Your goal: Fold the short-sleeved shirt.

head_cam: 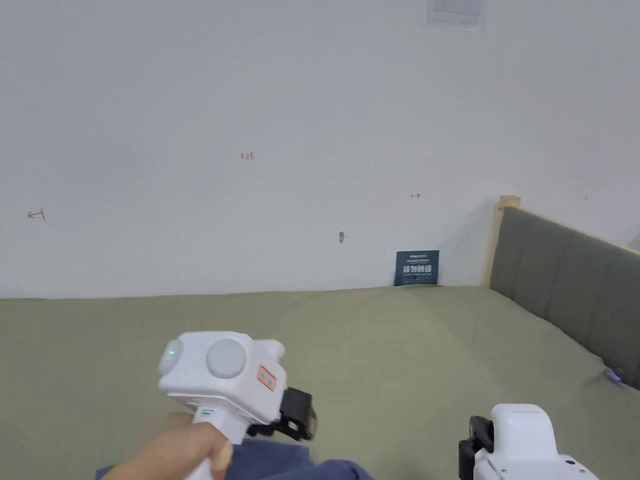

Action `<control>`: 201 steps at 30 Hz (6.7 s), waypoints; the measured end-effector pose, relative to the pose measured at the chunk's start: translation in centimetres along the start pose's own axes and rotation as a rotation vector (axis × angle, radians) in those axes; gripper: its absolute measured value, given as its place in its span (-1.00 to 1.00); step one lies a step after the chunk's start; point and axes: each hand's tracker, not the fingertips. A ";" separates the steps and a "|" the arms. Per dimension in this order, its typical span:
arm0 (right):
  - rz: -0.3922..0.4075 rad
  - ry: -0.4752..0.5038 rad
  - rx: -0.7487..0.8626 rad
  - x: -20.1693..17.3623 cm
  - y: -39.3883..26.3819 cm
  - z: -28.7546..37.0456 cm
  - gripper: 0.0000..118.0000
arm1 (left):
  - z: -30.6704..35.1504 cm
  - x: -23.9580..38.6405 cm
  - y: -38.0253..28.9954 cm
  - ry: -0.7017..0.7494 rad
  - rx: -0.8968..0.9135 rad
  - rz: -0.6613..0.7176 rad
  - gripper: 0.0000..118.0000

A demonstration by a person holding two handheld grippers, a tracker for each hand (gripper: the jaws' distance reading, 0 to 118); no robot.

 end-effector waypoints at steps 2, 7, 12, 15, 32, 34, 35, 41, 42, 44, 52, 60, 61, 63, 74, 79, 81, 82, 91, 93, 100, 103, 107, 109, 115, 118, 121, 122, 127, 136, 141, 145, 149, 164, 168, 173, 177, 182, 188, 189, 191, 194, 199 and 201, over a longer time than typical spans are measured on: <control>-0.001 0.019 0.002 -0.7 0.3 0.0 -0.99 | 3.8 -1.9 -1.5 0.090 0.143 0.025 -0.75; 0.019 0.065 0.012 -2.1 0.9 0.1 -0.99 | 12.0 -5.1 -9.1 0.232 0.385 0.144 -1.00; 0.024 0.103 0.010 -2.7 0.3 0.0 -0.99 | 14.4 -8.5 -17.1 0.403 0.436 0.173 -1.00; 0.026 0.116 -0.005 -3.1 -0.5 -0.2 -0.99 | 14.2 -10.9 -20.4 0.392 0.343 0.233 -1.00; 0.067 0.095 -0.120 -3.7 -3.7 -4.2 -0.99 | 5.1 -26.8 -14.5 0.327 -0.031 0.497 0.85; 0.069 0.088 -0.134 -3.7 -4.1 -4.8 -0.99 | 2.9 -27.6 -14.4 0.360 -0.091 0.518 0.85; 0.068 0.083 -0.140 -3.7 -4.2 -5.2 -0.99 | 1.9 -27.8 -14.6 0.368 -0.118 0.524 0.84; 0.061 0.082 -0.172 -3.7 -4.9 -6.7 -0.99 | -2.1 -27.9 -16.8 0.399 -0.216 0.513 0.49; 0.063 0.088 -0.177 -3.8 -4.9 -7.0 -0.99 | -2.1 -27.3 -16.9 0.453 -0.192 0.456 0.39; 0.064 0.102 -0.192 -4.0 -5.1 -7.4 -0.99 | -0.8 -24.9 -17.1 0.496 -0.158 0.420 0.09; -0.021 0.305 -0.326 -4.8 -5.7 -9.8 0.92 | 1.2 -23.6 -16.5 0.414 -0.051 0.451 -0.94; 0.034 0.307 -0.421 -5.8 -8.3 -12.2 0.92 | 2.6 -24.0 -16.2 0.389 -0.017 0.486 -0.94; 0.033 0.323 -0.423 -5.8 -8.4 -12.4 0.84 | 2.8 -24.0 -16.2 0.387 -0.015 0.486 -0.94; 0.026 0.379 -0.436 -6.0 -8.4 -12.6 -0.23 | 2.9 -24.0 -16.1 0.383 0.015 0.489 -0.94; -0.033 0.423 -0.330 -6.3 -4.2 -11.2 -0.93 | 6.9 -23.7 -12.7 0.363 0.307 0.491 -0.94; -0.063 0.452 -0.248 -6.5 0.1 -11.8 -0.93 | 10.5 -22.9 -9.5 0.365 0.414 0.436 -0.94; -0.049 0.457 -0.214 -6.6 2.2 -12.0 -0.93 | 12.1 -22.1 -8.3 0.429 0.492 0.392 -0.94; -0.036 0.447 -0.195 -6.8 3.3 -12.3 -0.93 | 13.0 -21.9 -7.6 0.432 0.520 0.370 -0.94; -0.002 0.399 -0.026 -7.6 13.0 -14.2 -0.93 | 17.5 -21.0 -2.0 0.445 0.594 0.293 -0.94; 0.021 0.380 -0.015 -7.8 15.3 -14.8 -0.93 | 18.1 -21.1 -0.7 0.441 0.613 0.290 -0.94; -0.003 0.338 0.058 -8.3 21.3 -17.0 -0.93 | 19.5 -20.8 3.1 0.475 0.628 0.244 -0.94; -0.016 0.329 0.112 -8.7 22.9 -17.2 -0.93 | 19.9 -20.8 3.8 0.472 0.663 0.263 -0.94; -0.041 0.322 0.130 -9.0 24.0 -17.7 -0.93 | 19.9 -21.2 5.0 0.469 0.687 0.280 -0.94; -0.037 0.313 0.130 -9.1 24.0 -18.1 -0.93 | 19.8 -21.4 5.4 0.464 0.689 0.281 -0.94; -0.052 0.298 0.092 -9.0 21.6 -19.7 -0.93 | 18.5 -21.5 5.1 0.469 0.677 0.266 -0.94; -0.062 0.297 0.042 -8.9 19.2 -20.4 -0.93 | 16.9 -21.8 4.1 0.473 0.639 0.266 -0.94; -0.086 0.307 -0.014 -7.9 16.6 -22.5 -0.93 | 15.1 -22.2 2.3 0.461 0.595 0.281 -0.94; -0.089 0.310 -0.031 -7.7 15.7 -22.7 -0.93 | 14.5 -22.3 1.5 0.447 0.577 0.290 -0.94; -0.083 0.325 -0.085 -6.5 11.5 -21.4 -0.93 | 11.9 -22.4 -3.4 0.416 0.504 0.330 -0.94; 0.009 0.325 -0.238 -4.5 0.5 -15.3 -0.92 | 8.5 -20.7 -15.9 0.366 0.371 0.460 -0.94; -0.113 0.300 -0.325 -2.4 -5.9 -12.3 -0.92 | 7.0 -19.4 -22.9 0.339 0.271 0.520 -0.94; -0.110 0.289 -0.366 -1.6 -9.9 -10.9 -0.92 | 6.1 -18.8 -27.2 0.328 0.241 0.552 -0.94; -0.146 0.264 -0.409 -0.8 -12.2 -10.4 -0.92 | 5.6 -18.5 -29.7 0.338 0.197 0.597 -0.94; -0.093 0.217 -0.229 0.7 -6.5 -6.1 0.65 | 11.0 -16.1 -27.3 0.347 0.408 0.423 0.84; -0.049 0.212 -0.126 -0.7 -3.7 -3.6 0.65 | 13.1 -11.8 -24.9 0.422 0.505 0.211 0.47; 0.029 0.201 -0.095 -2.8 -3.3 -1.5 -1.00 | 12.5 -8.7 -23.8 0.521 0.506 0.098 -1.00; 0.036 0.220 -0.097 -3.5 -4.4 -1.0 -1.00 | 11.8 -8.9 -24.5 0.467 0.485 0.162 -1.00; 0.017 0.239 -0.127 -4.1 -4.9 -1.0 -1.00 | 12.2 -9.8 -25.0 0.473 0.476 0.201 -1.00; 0.007 0.256 -0.157 -4.4 -4.9 -1.0 -1.00 | 12.8 -15.0 -22.0 0.389 0.242 0.288 -1.00; 0.011 0.255 -0.162 -4.4 -5.1 -1.0 -1.00 | 12.1 -16.4 -21.4 0.365 0.127 0.318 -1.00; 0.005 0.260 -0.179 -4.5 -5.6 -1.2 -1.00 | 10.8 -18.5 -21.2 0.337 0.030 0.375 -1.00; 0.003 0.260 -0.210 -4.6 -6.0 -1.6 -1.00 | 9.4 -19.9 -21.5 0.279 -0.058 0.450 -1.00; -0.003 0.276 -0.256 -4.7 -6.8 -2.3 -1.00 | 7.4 -20.4 -22.4 0.307 -0.084 0.453 1.00; -0.001 0.278 -0.264 -4.7 -6.8 -2.8 -1.00 | 7.1 -20.6 -22.9 0.228 -0.074 0.468 0.94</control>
